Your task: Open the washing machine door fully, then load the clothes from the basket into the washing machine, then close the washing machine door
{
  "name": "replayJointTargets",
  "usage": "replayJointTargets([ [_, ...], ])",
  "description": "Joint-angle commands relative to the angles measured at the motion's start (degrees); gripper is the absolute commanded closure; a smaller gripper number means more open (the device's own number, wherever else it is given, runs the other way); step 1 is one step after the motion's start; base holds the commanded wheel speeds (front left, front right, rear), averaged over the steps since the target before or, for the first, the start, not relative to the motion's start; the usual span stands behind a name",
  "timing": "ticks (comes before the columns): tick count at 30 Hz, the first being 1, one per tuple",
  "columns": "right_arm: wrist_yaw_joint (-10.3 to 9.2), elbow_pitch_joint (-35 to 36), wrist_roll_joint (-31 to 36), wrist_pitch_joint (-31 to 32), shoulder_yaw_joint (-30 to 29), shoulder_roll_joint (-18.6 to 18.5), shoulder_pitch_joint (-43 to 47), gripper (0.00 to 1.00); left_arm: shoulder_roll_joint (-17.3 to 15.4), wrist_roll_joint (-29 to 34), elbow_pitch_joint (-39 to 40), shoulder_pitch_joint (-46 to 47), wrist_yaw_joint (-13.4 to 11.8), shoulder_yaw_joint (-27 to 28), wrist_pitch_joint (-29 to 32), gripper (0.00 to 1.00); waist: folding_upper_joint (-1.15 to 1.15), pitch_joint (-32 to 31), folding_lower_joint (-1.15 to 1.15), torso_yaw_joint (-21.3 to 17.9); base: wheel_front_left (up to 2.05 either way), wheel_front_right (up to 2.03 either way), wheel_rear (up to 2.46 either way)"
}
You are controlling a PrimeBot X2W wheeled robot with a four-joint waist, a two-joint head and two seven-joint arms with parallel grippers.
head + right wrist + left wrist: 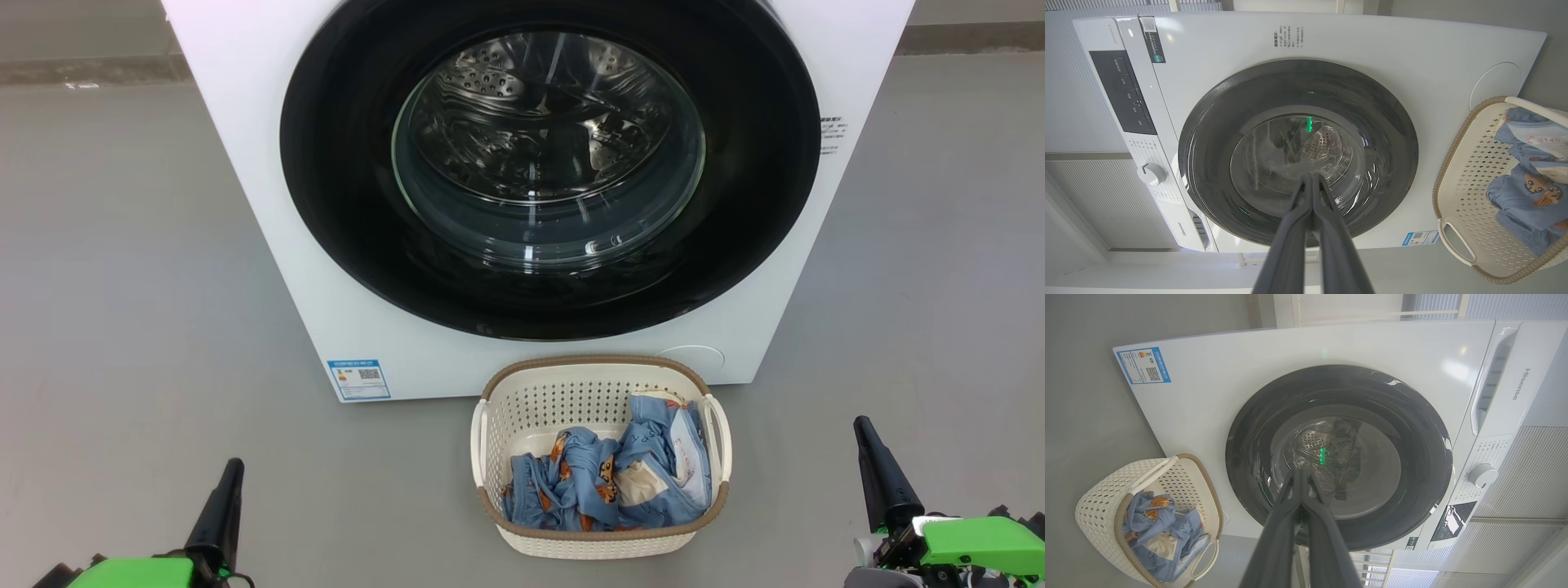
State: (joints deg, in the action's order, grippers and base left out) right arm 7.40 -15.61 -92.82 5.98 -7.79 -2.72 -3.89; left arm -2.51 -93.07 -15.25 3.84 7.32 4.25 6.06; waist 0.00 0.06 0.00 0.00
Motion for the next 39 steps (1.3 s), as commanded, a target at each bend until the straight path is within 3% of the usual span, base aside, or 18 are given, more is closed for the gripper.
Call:
replayJointTargets([
  [1,0.09,1.3,0.6,0.5,1.3,-0.3,-2.6,1.00,-0.6,0.7,1.0,2.6,0.2,2.0,0.2,1.00,0.00,0.0,0.00,0.0,0.00,0.00,0.00],
  [21,0.09,1.3,0.6,0.5,1.3,-0.2,-2.6,1.00,-0.6,0.7,1.0,2.6,0.2,2.1,0.2,1.00,0.00,0.0,0.00,0.0,0.00,0.00,0.00],
  [22,0.00,0.0,0.4,0.0,0.0,0.0,0.0,0.00,0.2,0.0,0.0,0.0,0.0,0.1,0.0,0.00,0.00,0.0,0.00,0.0,0.00,0.00,0.00],
  [32,0.00,-1.8,0.5,-0.6,0.4,0.5,1.2,0.00,0.9,0.4,-1.1,-1.7,0.0,-0.3,-0.9,0.00,0.00,-0.1,0.10,0.0,0.00,0.00,0.00],
  [39,0.01,-1.6,1.5,-1.6,1.1,0.1,1.0,0.00,0.3,1.9,-0.2,-1.8,0.0,-0.8,-2.0,0.00,0.00,0.1,0.01,0.1,0.00,0.00,0.00],
])
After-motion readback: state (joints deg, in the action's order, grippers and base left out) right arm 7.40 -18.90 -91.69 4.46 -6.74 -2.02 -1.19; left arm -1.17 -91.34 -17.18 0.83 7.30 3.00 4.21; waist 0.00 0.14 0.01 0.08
